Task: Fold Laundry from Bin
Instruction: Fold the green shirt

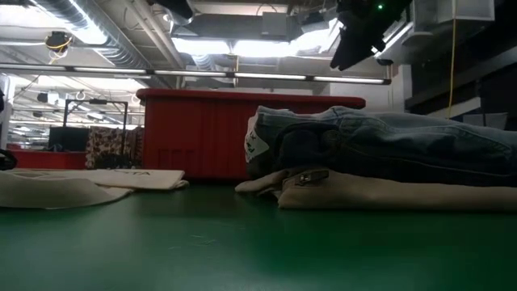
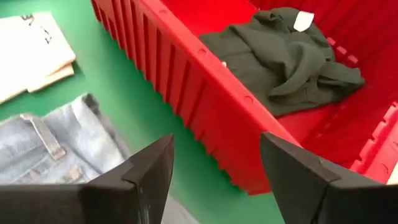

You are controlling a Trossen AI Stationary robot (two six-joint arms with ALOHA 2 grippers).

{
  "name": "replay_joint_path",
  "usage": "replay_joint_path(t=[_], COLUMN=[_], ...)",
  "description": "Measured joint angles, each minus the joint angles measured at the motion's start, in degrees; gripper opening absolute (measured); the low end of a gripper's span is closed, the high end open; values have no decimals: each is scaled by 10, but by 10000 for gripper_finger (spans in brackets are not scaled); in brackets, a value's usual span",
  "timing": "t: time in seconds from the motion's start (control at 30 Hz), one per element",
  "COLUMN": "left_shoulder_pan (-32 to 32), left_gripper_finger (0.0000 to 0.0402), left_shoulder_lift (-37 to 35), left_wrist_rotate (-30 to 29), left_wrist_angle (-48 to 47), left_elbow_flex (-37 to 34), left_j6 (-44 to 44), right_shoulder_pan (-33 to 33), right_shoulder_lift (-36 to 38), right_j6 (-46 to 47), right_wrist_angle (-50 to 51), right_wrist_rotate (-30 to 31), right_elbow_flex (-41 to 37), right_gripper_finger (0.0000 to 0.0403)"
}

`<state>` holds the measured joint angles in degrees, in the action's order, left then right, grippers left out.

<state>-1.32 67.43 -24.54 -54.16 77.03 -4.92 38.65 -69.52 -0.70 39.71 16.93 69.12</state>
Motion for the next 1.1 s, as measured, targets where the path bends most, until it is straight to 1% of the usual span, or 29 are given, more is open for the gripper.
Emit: replay_joint_path(t=[0.13,0.23,0.3,0.37,0.47,0.6,0.67,0.73,0.8,0.9,1.0,1.1], left_shoulder_pan=[7,15,17,17,17,17,17,17,17,17,17,17], left_gripper_finger=[41,41,41,41,41,41,41,41,41,41,41,41], left_shoulder_lift=[-1,0,2,3,2,2,2,4,4,4,4,4], left_wrist_rotate=[-4,-5,-6,-4,-4,-4,-4,-4,-4,-4,-4,-4], left_wrist_angle=[7,11,12,11,11,11,11,11,11,11,11,11], left_elbow_flex=[0,0,0,0,0,0,0,0,0,0,0,0], left_j6=[-25,-28,-49,-70,-82,-82,-82,-82,-81,-81,-81,-81], right_shoulder_pan=[0,0,0,4,18,37,44,47,47,46,53,71], right_shoulder_lift=[0,0,0,-3,-14,-40,-54,-71,-88,-112,-139,-173], right_j6=[7,14,15,21,21,17,-4,-39,-59,-53,-72,-65], right_wrist_angle=[-4,-28,-40,-73,-149,-236,-253,-263,-267,-271,-306,-287], right_wrist_rotate=[0,0,0,5,-2,-41,-69,-83,-80,-65,-62,-58], right_elbow_flex=[0,0,7,19,41,56,60,60,60,60,62,93], right_gripper_finger=[239,239,239,239,239,239,239,239,239,239,239,239])
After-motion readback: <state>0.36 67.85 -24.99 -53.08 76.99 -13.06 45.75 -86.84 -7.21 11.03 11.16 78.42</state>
